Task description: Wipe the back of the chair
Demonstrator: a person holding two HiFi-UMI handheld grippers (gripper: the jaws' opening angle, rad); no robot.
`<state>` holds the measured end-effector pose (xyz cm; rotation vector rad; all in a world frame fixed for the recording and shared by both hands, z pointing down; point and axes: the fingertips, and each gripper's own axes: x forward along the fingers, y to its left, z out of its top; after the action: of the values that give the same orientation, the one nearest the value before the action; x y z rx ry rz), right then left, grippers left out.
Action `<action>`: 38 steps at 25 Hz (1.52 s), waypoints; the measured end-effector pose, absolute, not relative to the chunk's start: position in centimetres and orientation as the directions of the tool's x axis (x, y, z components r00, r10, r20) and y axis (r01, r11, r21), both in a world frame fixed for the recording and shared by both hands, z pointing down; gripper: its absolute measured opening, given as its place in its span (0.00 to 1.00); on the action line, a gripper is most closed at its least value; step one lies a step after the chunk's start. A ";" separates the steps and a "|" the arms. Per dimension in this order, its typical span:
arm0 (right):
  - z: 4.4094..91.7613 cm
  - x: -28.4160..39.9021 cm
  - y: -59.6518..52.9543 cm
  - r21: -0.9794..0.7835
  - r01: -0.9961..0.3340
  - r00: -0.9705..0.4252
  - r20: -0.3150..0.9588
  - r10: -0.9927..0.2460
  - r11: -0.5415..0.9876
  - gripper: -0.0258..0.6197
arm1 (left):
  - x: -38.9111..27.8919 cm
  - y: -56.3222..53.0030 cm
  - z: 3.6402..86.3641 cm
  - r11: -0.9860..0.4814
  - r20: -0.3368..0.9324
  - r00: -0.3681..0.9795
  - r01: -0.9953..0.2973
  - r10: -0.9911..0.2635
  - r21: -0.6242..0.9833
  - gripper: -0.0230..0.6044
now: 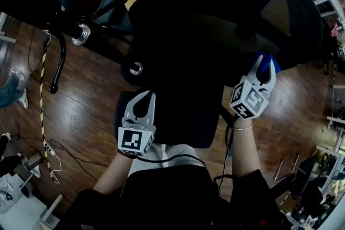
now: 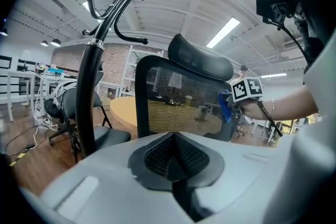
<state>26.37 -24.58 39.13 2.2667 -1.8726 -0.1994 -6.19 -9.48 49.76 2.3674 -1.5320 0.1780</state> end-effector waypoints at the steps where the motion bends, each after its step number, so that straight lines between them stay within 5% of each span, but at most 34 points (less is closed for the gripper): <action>1: 39.2 25.0 -24.8 0.224 -0.961 0.171 0.017 -0.985 -0.163 0.14 | -6.4 -9.2 50.0 -0.375 0.278 0.418 -0.906 -0.865 0.197 0.05; 15: 39.5 -0.6 -26.3 0.307 -0.907 -0.310 -0.026 -0.951 0.287 0.17 | -11.6 -7.8 49.5 -0.342 0.267 0.386 -0.919 -0.883 0.195 0.05; 31: 39.8 -10.7 -26.3 0.283 -0.854 -0.450 0.018 -0.893 0.436 0.17 | -16.4 -6.7 48.1 -0.231 0.244 0.281 -0.949 -0.928 0.212 0.05; 38: 40.3 -12.5 -26.0 0.087 -0.849 -0.516 0.074 -0.853 0.521 0.17 | -17.1 -5.5 48.5 -0.213 0.272 0.263 -0.957 -0.926 0.199 0.05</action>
<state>-12.46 -26.00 40.27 1.4854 -2.6450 -0.0608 -17.15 -5.51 48.53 2.2154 -1.7252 0.1340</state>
